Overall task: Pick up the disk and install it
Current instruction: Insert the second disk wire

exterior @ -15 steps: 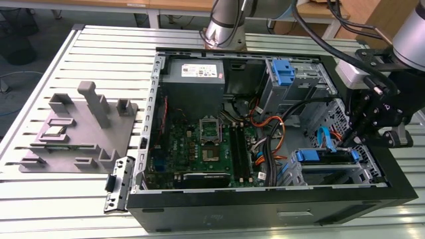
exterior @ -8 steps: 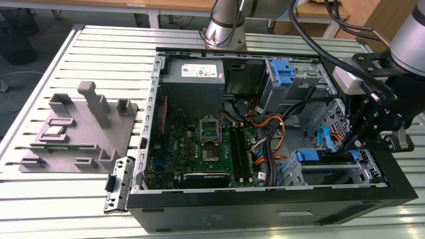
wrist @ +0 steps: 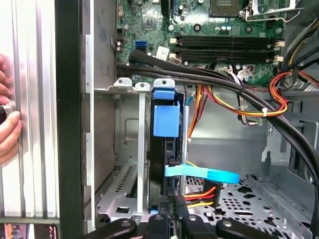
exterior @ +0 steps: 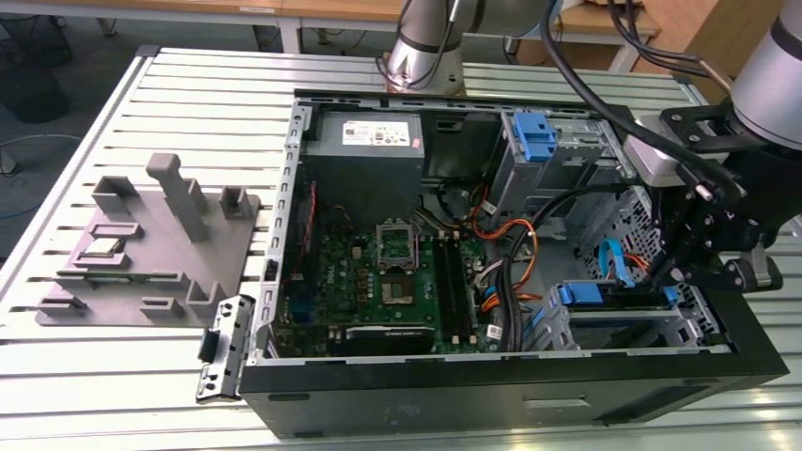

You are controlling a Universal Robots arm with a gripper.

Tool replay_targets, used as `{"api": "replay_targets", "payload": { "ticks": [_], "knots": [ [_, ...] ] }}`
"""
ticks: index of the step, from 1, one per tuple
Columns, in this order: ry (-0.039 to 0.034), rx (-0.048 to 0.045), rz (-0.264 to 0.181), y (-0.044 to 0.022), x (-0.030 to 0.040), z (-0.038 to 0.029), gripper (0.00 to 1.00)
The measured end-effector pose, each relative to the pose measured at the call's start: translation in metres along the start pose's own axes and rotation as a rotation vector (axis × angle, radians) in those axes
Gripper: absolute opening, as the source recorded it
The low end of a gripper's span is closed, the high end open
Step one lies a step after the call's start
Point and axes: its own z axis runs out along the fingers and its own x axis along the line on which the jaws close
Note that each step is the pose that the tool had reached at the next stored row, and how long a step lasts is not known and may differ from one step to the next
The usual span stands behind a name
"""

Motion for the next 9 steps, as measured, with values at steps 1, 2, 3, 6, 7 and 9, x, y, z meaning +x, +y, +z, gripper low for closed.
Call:
{"api": "replay_targets", "payload": {
  "ticks": [1, 2, 3, 6, 7, 9],
  "knots": [
    [-0.0003, 0.0044, -0.004, 0.0001, 0.0, 0.0003, 0.16],
    [-0.0006, 0.0077, -0.008, 0.0004, 0.0, 0.0006, 0.16],
    [-0.0009, 0.0103, -0.01, 0.0009, 0.0, 0.0008, 0.16],
    [-0.0017, 0.0152, -0.016, 0.0036, -0.0001, 0.0011, 0.16],
    [-0.0018, 0.0168, -0.017, 0.0045, -0.0001, 0.001, 0.16],
    [-0.0021, 0.0205, -0.02, 0.0062, -0.0002, 0.001, 0.16]
  ]
}}
